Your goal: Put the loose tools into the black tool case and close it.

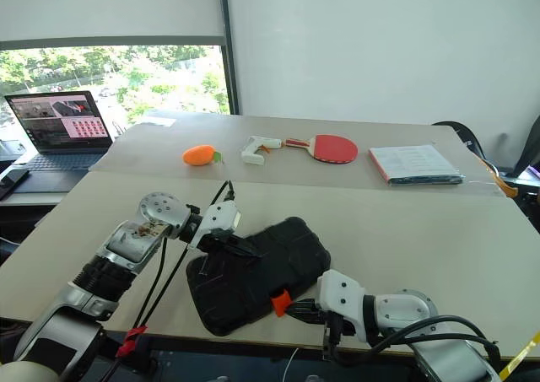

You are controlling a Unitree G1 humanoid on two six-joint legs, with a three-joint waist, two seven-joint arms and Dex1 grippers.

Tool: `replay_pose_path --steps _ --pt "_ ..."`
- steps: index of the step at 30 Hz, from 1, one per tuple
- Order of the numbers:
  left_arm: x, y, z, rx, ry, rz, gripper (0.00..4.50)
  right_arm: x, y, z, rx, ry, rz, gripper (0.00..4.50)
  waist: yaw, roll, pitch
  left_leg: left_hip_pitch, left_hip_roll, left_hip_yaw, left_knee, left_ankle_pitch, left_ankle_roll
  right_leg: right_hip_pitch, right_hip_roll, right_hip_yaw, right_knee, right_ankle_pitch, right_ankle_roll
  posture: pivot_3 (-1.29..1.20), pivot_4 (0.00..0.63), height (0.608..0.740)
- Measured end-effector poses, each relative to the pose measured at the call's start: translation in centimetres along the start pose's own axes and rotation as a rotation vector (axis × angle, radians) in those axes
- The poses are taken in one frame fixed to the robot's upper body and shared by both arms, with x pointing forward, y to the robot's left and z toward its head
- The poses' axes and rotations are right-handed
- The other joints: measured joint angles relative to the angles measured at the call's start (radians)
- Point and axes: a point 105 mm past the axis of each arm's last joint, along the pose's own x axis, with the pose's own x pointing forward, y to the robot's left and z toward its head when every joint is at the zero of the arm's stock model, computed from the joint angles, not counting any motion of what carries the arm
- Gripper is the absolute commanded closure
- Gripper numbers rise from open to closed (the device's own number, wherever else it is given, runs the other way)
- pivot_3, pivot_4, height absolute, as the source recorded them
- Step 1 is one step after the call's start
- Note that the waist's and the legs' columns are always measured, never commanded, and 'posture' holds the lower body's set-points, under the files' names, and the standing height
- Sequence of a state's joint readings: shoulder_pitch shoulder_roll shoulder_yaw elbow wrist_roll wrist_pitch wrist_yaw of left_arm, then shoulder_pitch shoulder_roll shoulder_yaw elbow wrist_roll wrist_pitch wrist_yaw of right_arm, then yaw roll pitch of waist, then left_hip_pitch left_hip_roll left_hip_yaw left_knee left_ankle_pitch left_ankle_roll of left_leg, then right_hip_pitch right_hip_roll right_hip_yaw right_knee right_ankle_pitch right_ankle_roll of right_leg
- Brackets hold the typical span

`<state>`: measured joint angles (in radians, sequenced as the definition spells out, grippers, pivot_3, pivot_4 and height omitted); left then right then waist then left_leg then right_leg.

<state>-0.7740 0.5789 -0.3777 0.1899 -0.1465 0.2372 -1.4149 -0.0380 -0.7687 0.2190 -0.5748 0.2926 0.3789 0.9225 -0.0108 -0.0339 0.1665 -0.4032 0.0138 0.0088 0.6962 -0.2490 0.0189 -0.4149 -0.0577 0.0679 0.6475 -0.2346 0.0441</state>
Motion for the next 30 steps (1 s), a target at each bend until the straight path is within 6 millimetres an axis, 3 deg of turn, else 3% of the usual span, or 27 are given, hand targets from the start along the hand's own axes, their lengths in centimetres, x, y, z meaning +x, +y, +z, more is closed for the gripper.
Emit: replay_pose_path --steps 10,30 --pt "0.2 0.1 -0.1 -0.006 -0.001 0.006 4.47 1.4 -0.2 -1.8 0.030 0.041 0.020 4.50 -0.001 0.000 0.000 0.006 0.000 0.001 0.000 0.000 0.000 0.007 0.000 -0.001 -0.001 0.000 0.000 0.00 0.150 0.740" --pt "0.4 0.2 -0.7 -0.035 -0.011 0.043 4.47 2.4 -1.7 -1.8 0.046 0.018 0.011 4.50 -0.008 0.000 0.000 0.013 0.001 0.001 -0.002 0.000 0.000 0.012 0.001 0.000 -0.001 -0.002 0.000 0.00 0.150 0.740"
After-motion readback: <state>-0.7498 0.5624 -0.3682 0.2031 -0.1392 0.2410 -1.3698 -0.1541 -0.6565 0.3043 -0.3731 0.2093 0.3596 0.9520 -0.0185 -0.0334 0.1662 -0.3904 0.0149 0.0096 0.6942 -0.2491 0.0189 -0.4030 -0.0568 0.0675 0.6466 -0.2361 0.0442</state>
